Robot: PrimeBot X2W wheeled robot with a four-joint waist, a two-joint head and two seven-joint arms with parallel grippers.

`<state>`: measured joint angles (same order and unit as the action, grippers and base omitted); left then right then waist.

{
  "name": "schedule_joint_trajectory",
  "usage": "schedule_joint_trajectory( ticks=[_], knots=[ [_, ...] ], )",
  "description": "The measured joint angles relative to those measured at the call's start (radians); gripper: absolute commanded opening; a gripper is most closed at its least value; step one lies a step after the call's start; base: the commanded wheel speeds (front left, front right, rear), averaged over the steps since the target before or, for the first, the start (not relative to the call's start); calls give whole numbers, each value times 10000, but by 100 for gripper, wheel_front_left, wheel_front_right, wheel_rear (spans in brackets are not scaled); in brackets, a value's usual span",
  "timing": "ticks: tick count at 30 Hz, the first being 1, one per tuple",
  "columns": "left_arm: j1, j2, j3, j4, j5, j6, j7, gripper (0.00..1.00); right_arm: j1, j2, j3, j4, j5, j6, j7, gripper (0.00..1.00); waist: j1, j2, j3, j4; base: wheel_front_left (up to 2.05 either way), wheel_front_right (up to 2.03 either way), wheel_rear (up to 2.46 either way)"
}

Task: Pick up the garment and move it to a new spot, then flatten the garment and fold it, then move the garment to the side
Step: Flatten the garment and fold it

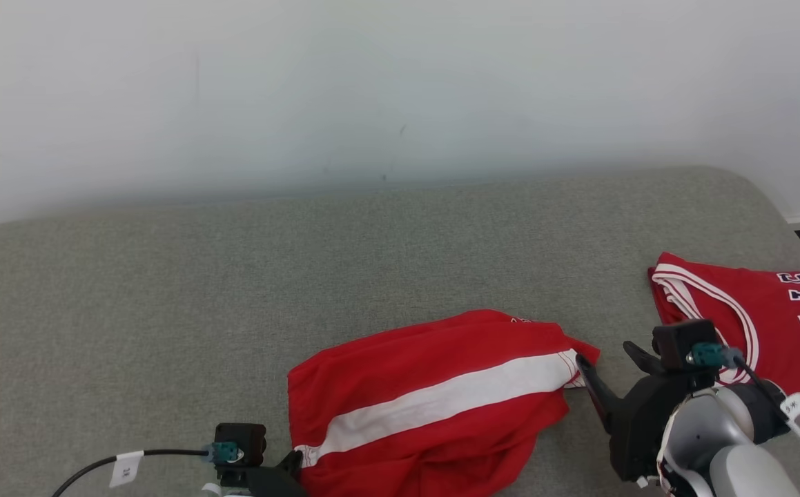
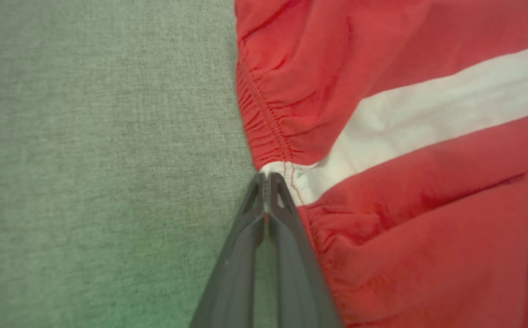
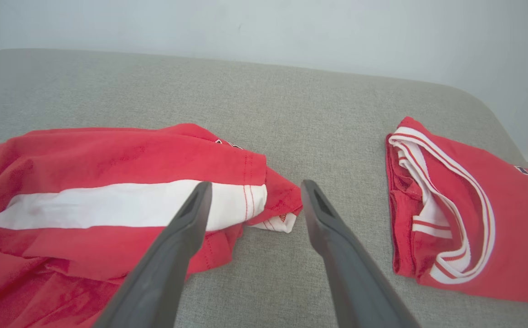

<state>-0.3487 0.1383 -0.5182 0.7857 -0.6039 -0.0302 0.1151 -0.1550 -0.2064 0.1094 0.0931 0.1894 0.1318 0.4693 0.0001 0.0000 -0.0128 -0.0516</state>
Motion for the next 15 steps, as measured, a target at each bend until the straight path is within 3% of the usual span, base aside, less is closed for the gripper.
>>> schedule_joint_trajectory(
  ticks=[7,15],
  knots=[
    [182,-71,-111,-297,0,67,-84,0,-657,-305,-171,915,336,0,1323,100,-1,0,100,283,0,0,0],
    [96,-17,-167,-625,27,138,-94,0,-1404,-583,-165,2349,673,0,1285,100,-2,0,489,576,0,0,0]
  ],
)
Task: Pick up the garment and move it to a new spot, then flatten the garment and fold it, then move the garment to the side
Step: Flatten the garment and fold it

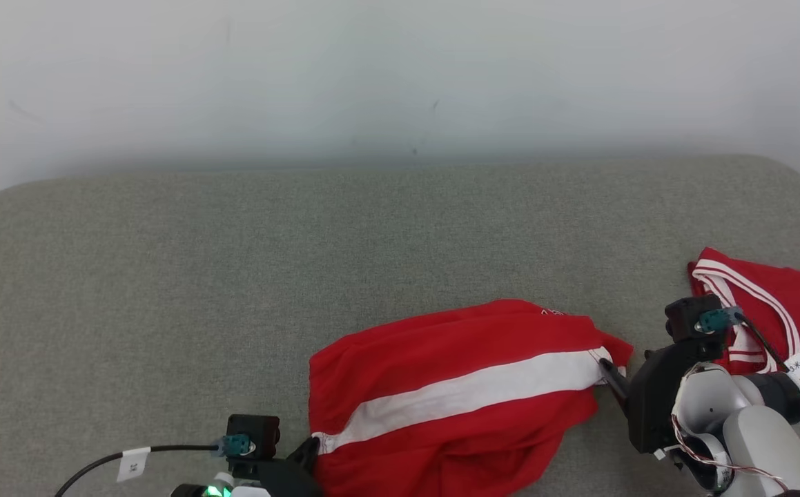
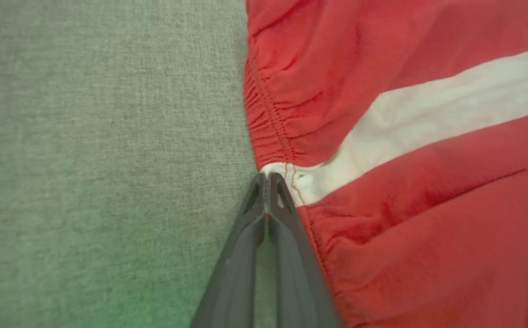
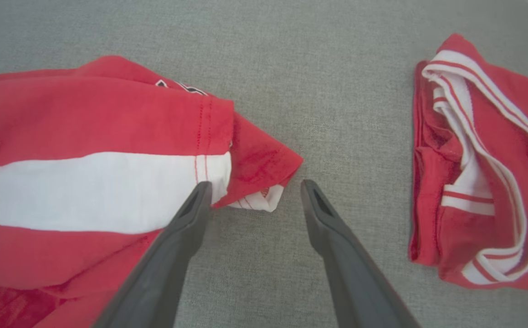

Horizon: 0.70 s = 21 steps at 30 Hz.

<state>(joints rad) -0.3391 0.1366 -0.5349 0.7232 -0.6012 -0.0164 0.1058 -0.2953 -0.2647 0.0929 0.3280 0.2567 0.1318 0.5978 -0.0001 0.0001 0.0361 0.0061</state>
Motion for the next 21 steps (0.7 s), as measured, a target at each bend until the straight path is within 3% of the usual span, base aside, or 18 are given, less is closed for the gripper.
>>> schedule_joint_trajectory(
  ticks=[3,5,6,8,10,15,18,21],
  knots=[
    [-105,65,6,-100,0,67,-2,0,-236,98,205,399,445,0,-123,100,1,0,167,55,0,0,0],
    [-138,102,10,-174,0,73,-4,0,-343,115,380,593,633,0,-217,95,1,0,263,89,0,0,0],
    [-144,107,8,-201,0,75,-21,0,-383,113,441,681,698,0,-284,84,1,0,306,105,0,0,0],
    [-153,128,6,-251,0,79,-21,0,-453,107,570,836,844,0,-355,49,1,0,372,131,0,0,0],
    [-159,134,0,-286,-2,81,-19,0,-531,107,698,955,963,0,-376,46,0,-1,413,148,0,0,0],
    [-160,163,-6,-314,-25,159,-17,0,-609,100,840,1160,1045,0,-435,27,1,-1,403,124,0,0,0],
    [-160,199,0,-334,-54,169,-19,0,-641,61,851,1248,1055,0,-435,0,1,0,378,109,0,0,0],
    [-160,236,31,-376,-63,255,-174,0,-694,48,894,1231,1099,0,-541,0,1,0,362,107,0,0,0]
  ],
)
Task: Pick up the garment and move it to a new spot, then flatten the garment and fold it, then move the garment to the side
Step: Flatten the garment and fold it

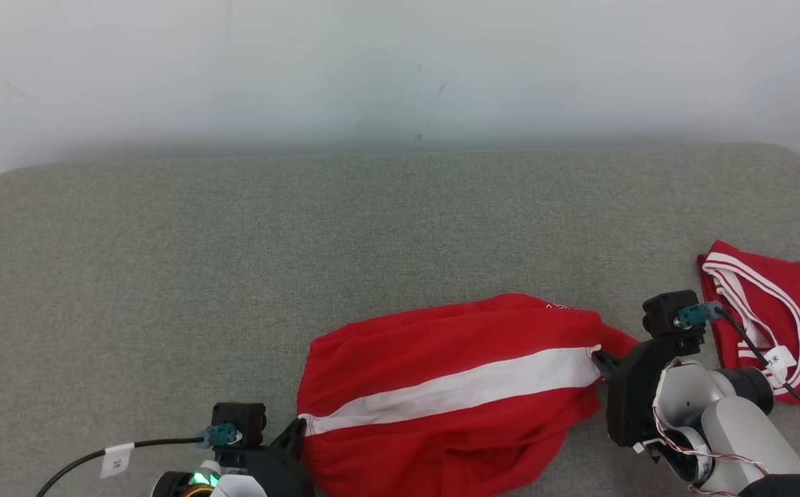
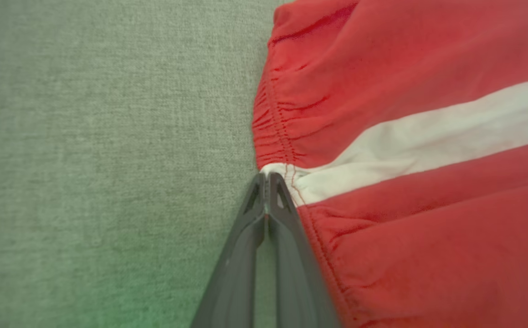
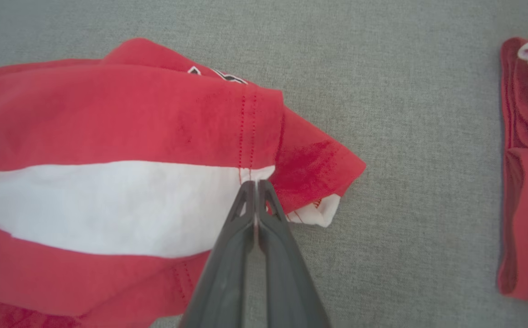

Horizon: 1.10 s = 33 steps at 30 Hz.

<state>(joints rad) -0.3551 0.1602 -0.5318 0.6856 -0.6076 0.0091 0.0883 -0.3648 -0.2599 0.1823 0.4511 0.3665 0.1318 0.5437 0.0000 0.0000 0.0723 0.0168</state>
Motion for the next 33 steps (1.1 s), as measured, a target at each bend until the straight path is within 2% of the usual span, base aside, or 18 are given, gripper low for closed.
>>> schedule_joint_trajectory(
  ticks=[5,10,14,18,22,26,28,29,33],
  knots=[
    [1,84,228,-278,-48,46,-694,0,-72,-61,54,-372,171,0,-487,0,1,1,-48,-4,0,0,0],
    [-81,-127,922,-1091,-876,-502,-1511,0,-247,-201,-12,-1256,784,0,-1007,0,0,0,-83,-56,0,0,0],
    [-779,13,1312,-2100,-1542,-1016,-1409,0,-697,-397,-205,-2127,1269,0,-1126,0,0,0,39,-150,0,0,0],
    [-1947,347,1847,-3076,-2474,-1198,-633,0,-1840,-466,27,-2587,1367,-2,-1262,0,1,1,365,-299,0,0,0],
    [-3600,777,2428,-3501,-3078,-1145,238,0,-3628,-314,130,-2052,1281,-2,-1939,0,1,1,906,-511,0,0,0],
    [-5340,679,3195,-3555,-3668,-777,372,0,-5730,-31,-65,-1147,573,-2,-3407,0,2,1,1606,-733,0,0,0],
    [-6148,675,3519,-3496,-3607,-600,17,0,-6714,13,-65,-704,79,-2,-4180,0,3,2,1990,-838,0,0,0],
    [-6959,625,3847,-3455,-3542,-516,-573,0,-7631,186,-259,-238,-418,-2,-4980,0,3,2,2371,-943,0,0,0],
    [-8240,403,4328,-3427,-3461,-612,-1745,0,-9112,600,-721,451,-1496,0,-6395,0,4,2,3055,-1149,0,0,0]
  ],
)
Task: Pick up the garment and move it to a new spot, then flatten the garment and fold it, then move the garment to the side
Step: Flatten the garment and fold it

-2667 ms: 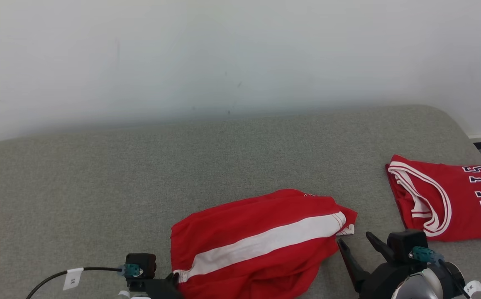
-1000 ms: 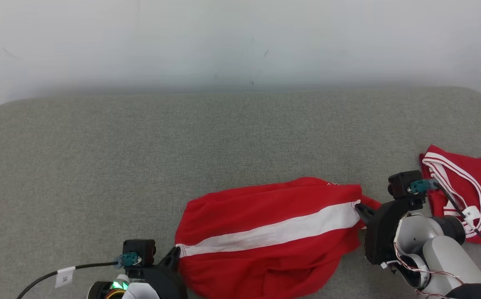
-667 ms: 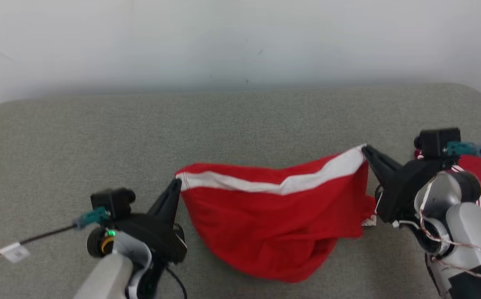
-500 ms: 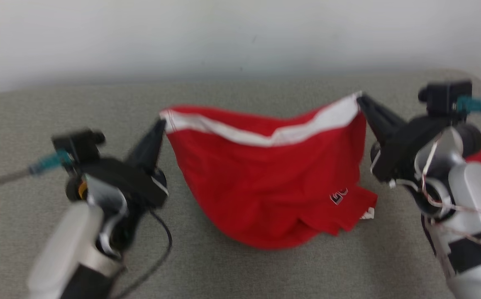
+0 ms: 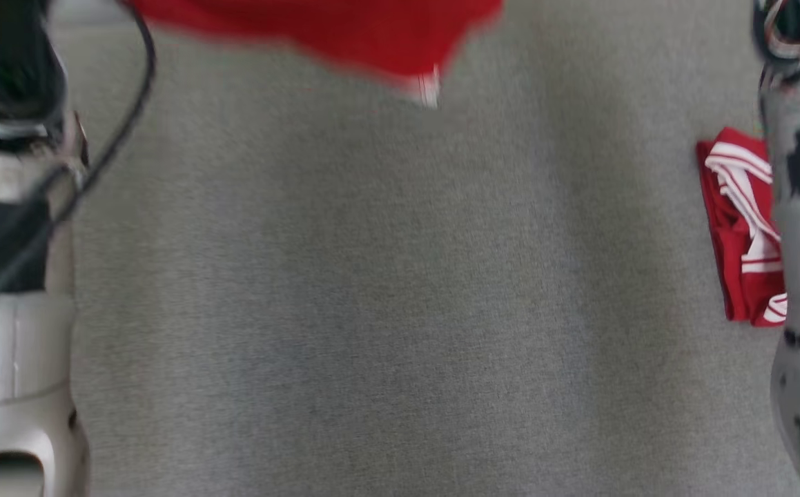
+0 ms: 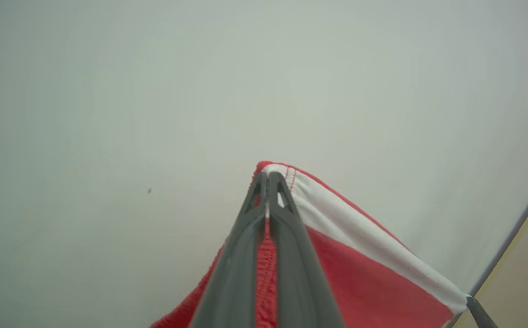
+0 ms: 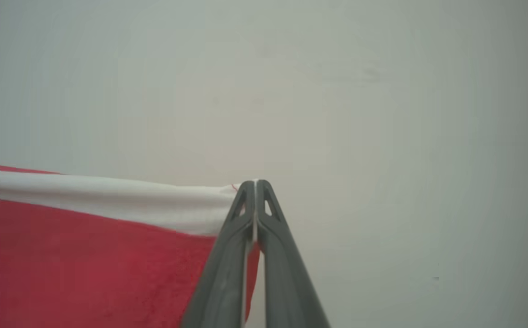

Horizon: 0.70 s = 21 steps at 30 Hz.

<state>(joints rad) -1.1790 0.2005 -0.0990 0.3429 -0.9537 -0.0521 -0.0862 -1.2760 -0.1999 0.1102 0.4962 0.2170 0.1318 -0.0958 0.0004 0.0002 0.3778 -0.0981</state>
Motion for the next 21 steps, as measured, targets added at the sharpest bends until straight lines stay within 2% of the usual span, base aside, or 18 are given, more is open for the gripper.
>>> schedule_joint_trajectory(
  ticks=[5,7,10,15,21],
  knots=[
    [-478,-46,92,42,322,-334,-1062,0,-909,209,29,410,-1135,0,-1135,0,-1,0,663,-217,0,0,0],
    [-244,25,-107,115,405,-548,-1208,0,-850,301,267,861,-1093,0,-974,0,-1,0,876,-286,0,0,0],
    [883,188,-654,374,479,-721,-1312,0,-210,249,1356,1661,-949,0,-288,0,-1,1,1136,-381,0,0,0],
    [3014,441,-1394,286,-140,-738,-1417,0,895,-104,3007,1801,491,0,535,0,-1,1,1308,-529,0,0,0],
    [5421,742,-1392,-349,-1532,-775,-1473,0,2569,-1524,3929,144,2552,0,1651,0,-3,-1,993,-523,0,0,0]
  ],
)
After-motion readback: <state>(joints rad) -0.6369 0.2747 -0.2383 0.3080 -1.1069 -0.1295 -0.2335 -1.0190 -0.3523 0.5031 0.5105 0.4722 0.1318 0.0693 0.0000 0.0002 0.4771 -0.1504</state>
